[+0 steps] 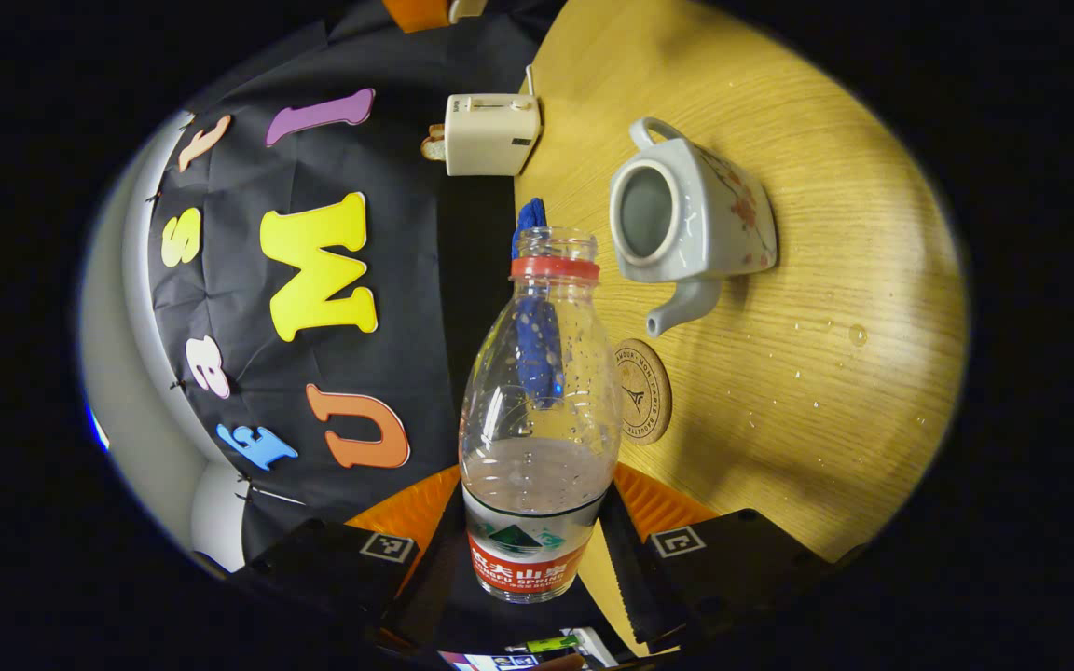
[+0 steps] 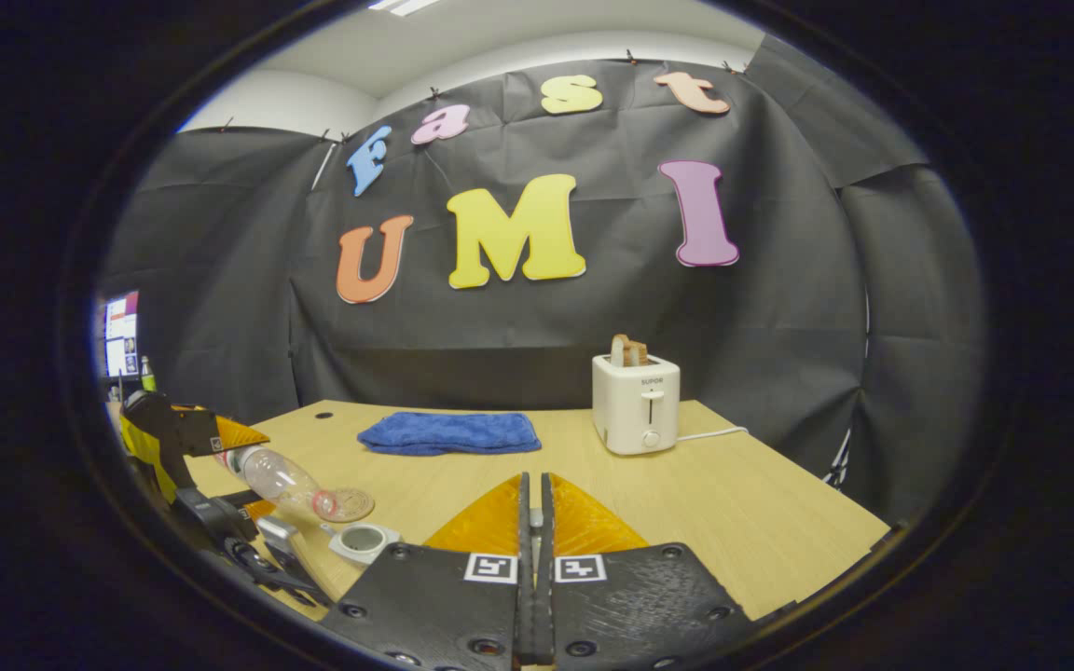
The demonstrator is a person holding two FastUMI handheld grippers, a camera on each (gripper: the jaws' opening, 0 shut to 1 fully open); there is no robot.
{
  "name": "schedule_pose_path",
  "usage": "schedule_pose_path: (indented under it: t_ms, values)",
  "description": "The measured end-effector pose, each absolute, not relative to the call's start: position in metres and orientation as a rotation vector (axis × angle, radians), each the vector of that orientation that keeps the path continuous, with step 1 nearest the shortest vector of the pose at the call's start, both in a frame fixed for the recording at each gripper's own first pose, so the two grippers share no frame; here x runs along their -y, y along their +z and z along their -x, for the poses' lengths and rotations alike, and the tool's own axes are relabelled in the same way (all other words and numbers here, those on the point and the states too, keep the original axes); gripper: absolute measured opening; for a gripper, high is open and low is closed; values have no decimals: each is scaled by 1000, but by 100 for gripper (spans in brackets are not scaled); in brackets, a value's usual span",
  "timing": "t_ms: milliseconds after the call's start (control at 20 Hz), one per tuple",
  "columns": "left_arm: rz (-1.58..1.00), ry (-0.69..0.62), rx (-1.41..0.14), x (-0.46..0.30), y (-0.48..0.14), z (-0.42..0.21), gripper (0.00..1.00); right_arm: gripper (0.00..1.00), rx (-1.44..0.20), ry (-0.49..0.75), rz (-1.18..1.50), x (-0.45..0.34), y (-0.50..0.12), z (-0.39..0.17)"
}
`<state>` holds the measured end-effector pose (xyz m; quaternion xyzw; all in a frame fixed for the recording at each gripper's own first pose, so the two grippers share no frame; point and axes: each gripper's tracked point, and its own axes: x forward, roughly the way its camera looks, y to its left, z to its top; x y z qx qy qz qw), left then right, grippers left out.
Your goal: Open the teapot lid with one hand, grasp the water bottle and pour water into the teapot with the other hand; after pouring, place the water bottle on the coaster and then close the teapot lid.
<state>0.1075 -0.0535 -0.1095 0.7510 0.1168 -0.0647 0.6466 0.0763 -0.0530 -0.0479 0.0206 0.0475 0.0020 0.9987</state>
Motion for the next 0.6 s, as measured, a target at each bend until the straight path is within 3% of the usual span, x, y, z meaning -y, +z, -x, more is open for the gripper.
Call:
schedule_pose_path:
  t_ms: [450, 500, 600]
  values:
    - [-1921, -109, -254, 61, -97, -108, 76, 0, -93, 7, -48, 58, -46, -79]
    - [-1931, -106, -252, 62, -94, -108, 80, 0, -91, 8, -50, 59, -46, -79]
    - [-1950, -99, -252, 63, -92, -107, 76, 0, -88, 7, -54, 61, -45, -78]
